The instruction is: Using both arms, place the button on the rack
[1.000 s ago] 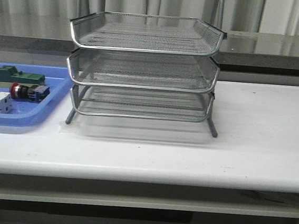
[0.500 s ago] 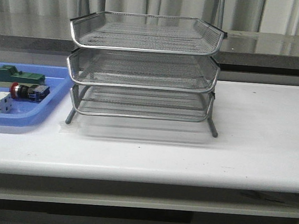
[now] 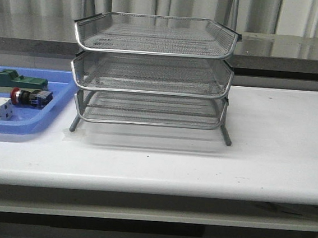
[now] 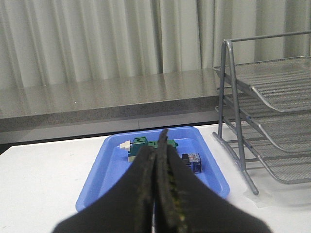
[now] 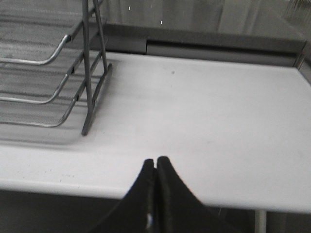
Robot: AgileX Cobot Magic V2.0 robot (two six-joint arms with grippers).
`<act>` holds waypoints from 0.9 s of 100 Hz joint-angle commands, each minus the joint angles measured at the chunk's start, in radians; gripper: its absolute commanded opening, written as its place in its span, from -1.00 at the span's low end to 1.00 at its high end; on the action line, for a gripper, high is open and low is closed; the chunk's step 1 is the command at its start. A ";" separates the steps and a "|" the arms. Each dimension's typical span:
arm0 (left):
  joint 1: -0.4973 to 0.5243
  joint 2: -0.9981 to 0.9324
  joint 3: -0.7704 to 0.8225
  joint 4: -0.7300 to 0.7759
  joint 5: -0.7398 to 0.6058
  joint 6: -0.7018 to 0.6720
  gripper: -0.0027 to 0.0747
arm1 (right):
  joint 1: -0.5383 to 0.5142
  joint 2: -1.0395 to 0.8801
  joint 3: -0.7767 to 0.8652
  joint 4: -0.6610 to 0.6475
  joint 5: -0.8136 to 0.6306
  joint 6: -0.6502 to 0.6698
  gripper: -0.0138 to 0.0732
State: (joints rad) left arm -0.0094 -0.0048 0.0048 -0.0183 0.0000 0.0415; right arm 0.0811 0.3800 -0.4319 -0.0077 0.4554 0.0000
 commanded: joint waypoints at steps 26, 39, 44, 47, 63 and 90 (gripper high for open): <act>-0.007 -0.030 0.033 -0.001 -0.078 -0.011 -0.98 | -0.004 0.396 -0.248 0.179 0.065 0.000 -0.83; -0.007 -0.030 0.033 -0.001 -0.078 -0.011 -0.98 | -0.004 0.490 -0.248 0.273 0.018 0.000 -0.83; -0.007 -0.030 0.033 -0.001 -0.078 -0.011 -0.98 | -0.004 0.520 -0.248 0.316 0.009 0.000 -0.83; -0.007 -0.030 0.033 -0.001 -0.078 -0.011 -0.98 | -0.004 0.539 -0.248 0.350 0.008 0.000 -0.83; -0.007 -0.030 0.033 -0.001 -0.078 -0.011 -0.98 | -0.004 0.599 -0.248 0.470 -0.001 0.000 -0.80; -0.007 -0.030 0.033 -0.001 -0.078 -0.011 -0.98 | -0.004 0.644 -0.248 0.567 -0.014 0.000 -0.06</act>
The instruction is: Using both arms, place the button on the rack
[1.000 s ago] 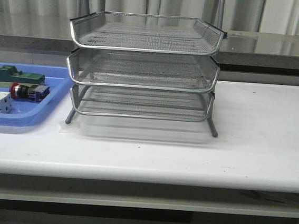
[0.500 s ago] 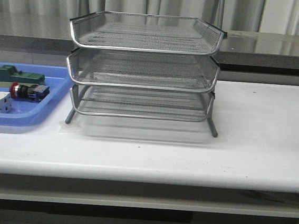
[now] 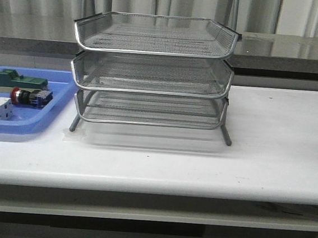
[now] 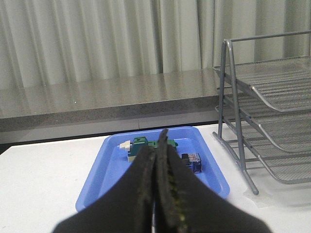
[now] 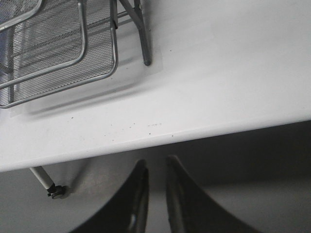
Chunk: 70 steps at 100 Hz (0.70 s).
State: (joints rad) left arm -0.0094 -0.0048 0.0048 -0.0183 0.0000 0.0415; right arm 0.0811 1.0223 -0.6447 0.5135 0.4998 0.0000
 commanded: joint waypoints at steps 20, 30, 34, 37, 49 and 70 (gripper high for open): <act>-0.007 -0.030 0.033 -0.001 -0.078 -0.011 -0.98 | -0.002 0.054 -0.035 0.113 -0.095 0.000 0.16; -0.007 -0.030 0.033 -0.001 -0.078 -0.011 -0.98 | -0.001 0.098 -0.035 0.202 -0.123 -0.050 0.16; -0.007 -0.030 0.033 -0.001 -0.078 -0.011 -0.98 | 0.005 0.120 -0.038 0.249 -0.132 -0.086 0.16; -0.007 -0.030 0.033 -0.001 -0.078 -0.011 -0.98 | 0.009 0.135 -0.043 0.274 -0.134 -0.106 0.16; -0.007 -0.030 0.033 -0.001 -0.078 -0.011 -0.98 | 0.046 0.213 -0.077 0.435 -0.142 -0.249 0.16; -0.007 -0.030 0.033 -0.001 -0.078 -0.011 -0.98 | 0.085 0.346 -0.155 0.687 -0.159 -0.467 0.16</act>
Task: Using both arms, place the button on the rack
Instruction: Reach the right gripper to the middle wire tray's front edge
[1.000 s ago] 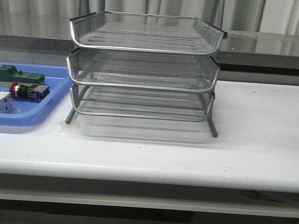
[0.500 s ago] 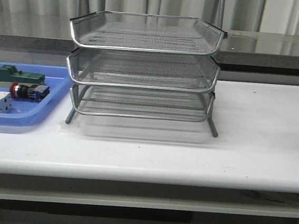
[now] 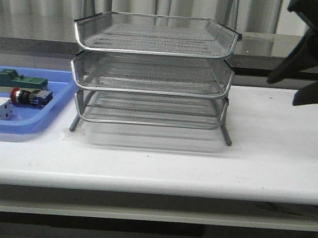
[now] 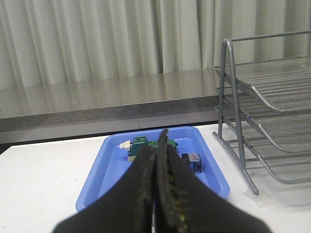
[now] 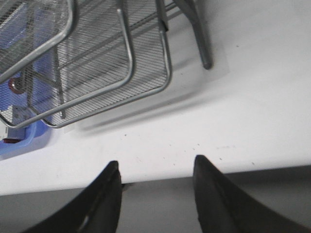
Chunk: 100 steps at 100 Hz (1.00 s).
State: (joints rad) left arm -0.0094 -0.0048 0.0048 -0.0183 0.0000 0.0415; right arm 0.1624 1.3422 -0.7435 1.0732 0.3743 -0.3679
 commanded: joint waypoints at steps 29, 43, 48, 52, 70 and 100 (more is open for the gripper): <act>-0.007 -0.030 0.033 -0.001 -0.078 -0.011 -0.98 | 0.004 0.205 -0.177 0.333 0.024 -0.295 0.16; -0.007 -0.030 0.033 -0.001 -0.078 -0.011 -0.98 | 0.004 0.278 -0.227 0.381 0.056 -0.334 0.16; -0.007 -0.030 0.033 -0.001 -0.078 -0.011 -0.98 | 0.004 0.300 -0.246 0.390 0.070 -0.337 0.16; -0.007 -0.030 0.033 -0.001 -0.078 -0.011 -0.98 | 0.004 0.317 -0.258 0.396 0.077 -0.341 0.16; -0.007 -0.030 0.033 -0.001 -0.078 -0.011 -0.98 | 0.004 0.381 -0.323 0.418 0.113 -0.370 0.16; -0.007 -0.030 0.033 -0.001 -0.078 -0.011 -0.98 | 0.004 0.475 -0.412 0.434 0.187 -0.372 0.16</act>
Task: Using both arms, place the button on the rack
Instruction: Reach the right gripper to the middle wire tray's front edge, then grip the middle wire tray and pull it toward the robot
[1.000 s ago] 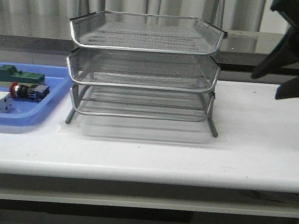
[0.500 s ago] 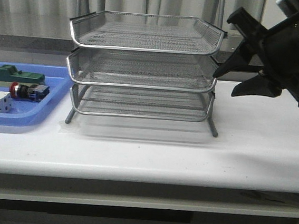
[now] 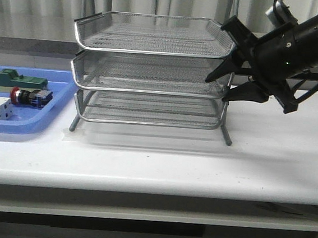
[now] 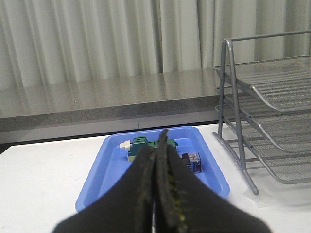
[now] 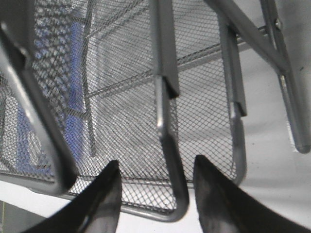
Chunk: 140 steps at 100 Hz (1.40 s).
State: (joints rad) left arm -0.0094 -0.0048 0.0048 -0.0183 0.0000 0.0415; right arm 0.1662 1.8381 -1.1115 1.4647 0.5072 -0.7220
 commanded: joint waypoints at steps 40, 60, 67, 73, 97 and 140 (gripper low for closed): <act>-0.007 -0.030 0.033 -0.001 -0.078 -0.011 -0.98 | 0.000 0.000 -0.052 0.057 0.061 -0.032 -0.47; -0.007 -0.030 0.033 -0.001 -0.078 -0.011 -0.98 | 0.000 0.000 -0.050 0.048 0.067 -0.032 -0.78; -0.007 -0.030 0.033 -0.001 -0.078 -0.011 -0.98 | 0.000 0.000 -0.041 0.042 0.079 -0.032 -0.79; -0.007 -0.030 0.033 -0.001 -0.078 -0.011 -0.98 | 0.000 0.000 -0.026 0.032 0.092 -0.032 -0.79; -0.007 -0.030 0.033 -0.001 -0.078 -0.011 -0.98 | 0.000 -0.025 0.098 0.006 0.103 -0.072 -0.79; -0.007 -0.030 0.033 -0.001 -0.078 -0.011 -0.98 | 0.000 -0.197 0.367 0.006 0.083 -0.148 -0.79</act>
State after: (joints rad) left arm -0.0094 -0.0048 0.0048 -0.0183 0.0000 0.0415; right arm 0.1643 1.6901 -0.7806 1.5572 0.5968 -0.8271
